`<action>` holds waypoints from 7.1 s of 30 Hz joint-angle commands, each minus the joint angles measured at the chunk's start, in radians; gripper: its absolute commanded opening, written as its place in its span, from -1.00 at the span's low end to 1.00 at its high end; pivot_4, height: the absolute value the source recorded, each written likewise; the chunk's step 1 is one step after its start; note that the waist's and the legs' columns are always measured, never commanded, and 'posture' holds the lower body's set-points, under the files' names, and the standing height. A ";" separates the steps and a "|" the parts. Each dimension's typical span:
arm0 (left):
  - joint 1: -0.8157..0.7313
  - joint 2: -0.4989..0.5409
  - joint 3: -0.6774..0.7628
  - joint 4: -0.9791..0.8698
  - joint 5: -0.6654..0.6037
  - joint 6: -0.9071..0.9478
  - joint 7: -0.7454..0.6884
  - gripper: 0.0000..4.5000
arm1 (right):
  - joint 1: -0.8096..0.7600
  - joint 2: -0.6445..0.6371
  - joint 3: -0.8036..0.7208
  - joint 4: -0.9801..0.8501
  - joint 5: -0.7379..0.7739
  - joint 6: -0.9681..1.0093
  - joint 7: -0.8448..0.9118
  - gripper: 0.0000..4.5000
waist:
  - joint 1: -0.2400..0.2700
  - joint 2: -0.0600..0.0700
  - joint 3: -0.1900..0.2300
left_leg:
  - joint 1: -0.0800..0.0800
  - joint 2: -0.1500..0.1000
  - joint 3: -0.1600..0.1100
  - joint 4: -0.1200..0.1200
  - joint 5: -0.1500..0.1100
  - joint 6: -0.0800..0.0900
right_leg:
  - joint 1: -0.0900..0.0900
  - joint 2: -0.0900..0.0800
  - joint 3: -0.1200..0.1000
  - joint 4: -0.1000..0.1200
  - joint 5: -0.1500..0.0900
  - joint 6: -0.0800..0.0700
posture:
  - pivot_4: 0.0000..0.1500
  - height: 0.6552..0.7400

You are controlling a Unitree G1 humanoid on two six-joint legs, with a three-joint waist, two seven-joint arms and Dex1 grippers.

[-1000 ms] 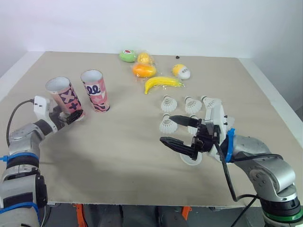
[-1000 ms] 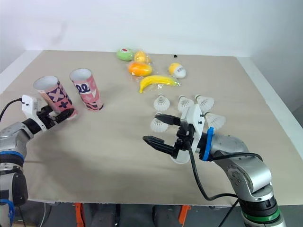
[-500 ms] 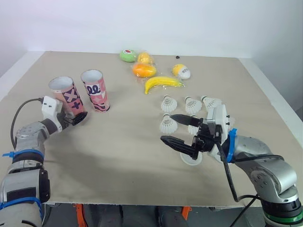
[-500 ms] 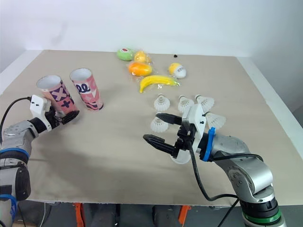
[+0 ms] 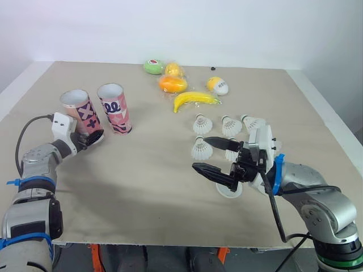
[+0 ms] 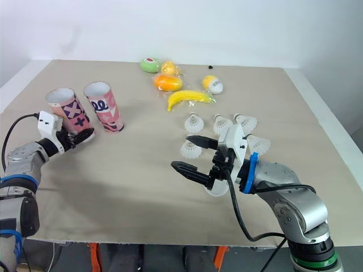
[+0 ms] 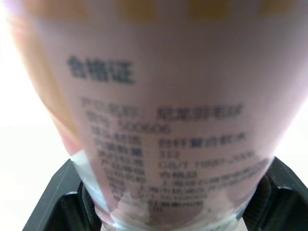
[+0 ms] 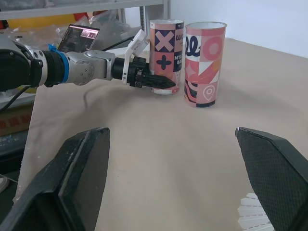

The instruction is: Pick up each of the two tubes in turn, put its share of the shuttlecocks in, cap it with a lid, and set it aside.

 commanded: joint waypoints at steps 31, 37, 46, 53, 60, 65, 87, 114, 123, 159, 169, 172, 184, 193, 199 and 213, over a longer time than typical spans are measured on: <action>0.325 0.344 -0.422 -0.937 -0.106 0.353 -0.714 0.30 | -0.159 0.227 0.157 0.293 -0.155 0.214 -0.362 1.00 | -0.003 0.001 0.000 | -0.001 0.003 0.002 -0.001 0.007 0.005 | -0.004 -0.001 -0.002 0.001 0.003 -0.004 | 1.00 1.00; 0.253 0.333 -0.511 -0.902 -0.113 0.336 -0.714 0.30 | -0.200 0.221 0.176 0.298 -0.241 0.216 -0.379 1.00 | -0.003 0.003 -0.001 | -0.002 0.002 0.001 -0.003 0.004 0.005 | -0.004 0.000 -0.002 0.001 0.001 -0.006 | 1.00 1.00; 0.228 0.311 -0.526 -0.922 -0.155 0.359 -0.714 0.30 | -0.228 0.242 0.218 0.311 -0.360 0.216 -0.410 1.00 | 0.000 0.004 -0.001 | -0.002 0.001 0.001 0.000 0.005 0.005 | -0.003 -0.001 -0.002 0.001 -0.001 -0.002 | 1.00 1.00; 0.235 0.306 -0.508 -0.974 -0.165 0.398 -0.714 0.29 | -0.242 0.252 0.215 0.321 -0.412 0.192 -0.400 0.23 | -0.001 0.004 -0.001 | -0.004 0.002 0.001 0.000 0.005 0.005 | -0.004 -0.001 -0.002 0.001 0.000 0.001 | 1.00 1.00; 0.238 0.303 -0.498 -0.987 -0.163 0.402 -0.714 0.29 | -0.246 0.256 0.214 0.278 -0.401 0.189 -0.348 -0.99 | -0.001 0.004 0.000 | -0.004 0.002 0.000 -0.001 0.005 0.005 | -0.005 0.000 -0.002 0.001 0.000 0.001 | 1.00 1.00; 0.228 0.290 -0.497 -0.997 -0.166 0.405 -0.714 0.29 | -0.225 0.251 0.207 0.208 -0.349 0.191 -0.274 -0.99 | -0.001 0.004 0.000 | -0.004 0.002 0.000 -0.001 0.005 0.005 | -0.005 0.000 -0.003 0.001 0.000 0.001 | 1.00 1.00; 0.228 0.272 -0.486 -0.997 -0.160 0.421 -0.714 0.29 | -0.200 0.235 0.165 0.204 -0.313 0.253 -0.258 0.61 | -0.002 0.004 0.000 | -0.004 0.002 0.000 -0.001 0.005 0.005 | -0.004 0.000 -0.003 0.001 0.000 0.001 | 1.00 1.00; 0.206 0.226 -0.485 -0.992 -0.155 0.439 -0.714 0.29 | -0.276 0.189 0.118 0.371 -0.405 0.216 -0.258 0.61 | -0.002 0.004 0.000 | -0.005 0.002 0.000 -0.001 0.005 0.005 | -0.005 0.001 -0.003 0.001 0.000 0.000 | 1.00 1.00; 0.207 0.217 -0.482 -0.991 -0.151 0.439 -0.714 0.29 | -0.304 0.211 0.119 0.436 -0.441 0.191 -0.284 0.61 | -0.002 0.005 0.000 | -0.005 0.002 -0.001 0.000 0.005 0.005 | -0.005 0.001 -0.003 0.001 0.000 0.001 | 1.00 1.00; 0.218 0.197 -0.480 -1.001 -0.138 0.454 -0.714 0.29 | -0.401 -0.053 0.171 0.040 -0.232 0.018 0.265 -0.98 | -0.002 0.006 0.001 | -0.005 0.002 -0.001 0.000 0.005 0.005 | -0.005 0.000 -0.003 0.001 0.000 0.001 | 1.00 1.00; 0.201 0.189 -0.499 -0.980 -0.137 0.457 -0.714 0.29 | -0.643 -0.047 0.315 0.223 -0.347 -0.112 0.417 -0.98 | -0.002 0.008 0.002 | -0.005 0.002 -0.001 0.000 0.005 0.005 | -0.005 0.000 -0.003 0.001 0.000 0.000 | 1.00 1.00; 0.198 0.186 -0.499 -0.979 -0.137 0.459 -0.714 0.29 | -0.699 -0.038 0.368 0.271 -0.394 -0.143 0.458 -0.98 | -0.002 0.009 0.003 | -0.005 0.002 -0.001 0.000 0.005 0.005 | -0.006 0.000 -0.004 0.001 0.000 0.000 | 1.00 1.00; 0.209 0.170 -0.489 -0.986 -0.131 0.460 -0.714 0.29 | -0.674 -0.013 0.265 0.306 -0.236 -0.021 0.493 0.47 | 0.001 0.009 0.003 | -0.005 0.002 -0.001 0.000 0.005 0.005 | -0.005 0.000 -0.004 0.003 0.001 -0.003 | 1.00 1.00; 0.221 0.170 -0.483 -0.995 -0.133 0.462 -0.714 0.29 | -0.502 0.152 0.182 0.615 -0.453 0.027 -0.038 0.47 | -0.003 0.009 0.003 | -0.004 0.002 -0.001 0.001 0.005 0.004 | -0.006 0.000 -0.004 0.005 0.002 -0.004 | 1.00 1.00; 0.197 0.163 -0.495 -0.981 -0.133 0.462 -0.714 0.29 | -0.553 0.284 0.165 0.843 -0.531 -0.023 -0.217 0.47 | -0.003 0.009 0.003 | -0.004 0.001 -0.002 0.001 0.005 0.004 | -0.006 0.001 -0.004 0.006 0.002 -0.005 | 1.00 1.00; 0.217 0.161 -0.477 -1.002 -0.131 0.474 -0.712 0.29 | -0.670 0.322 0.170 1.074 -0.639 -0.132 -0.266 0.47 | -0.004 0.009 0.003 | -0.004 0.001 -0.002 0.000 0.005 0.004 | -0.006 0.001 -0.004 0.006 0.002 -0.006 | 1.00 1.00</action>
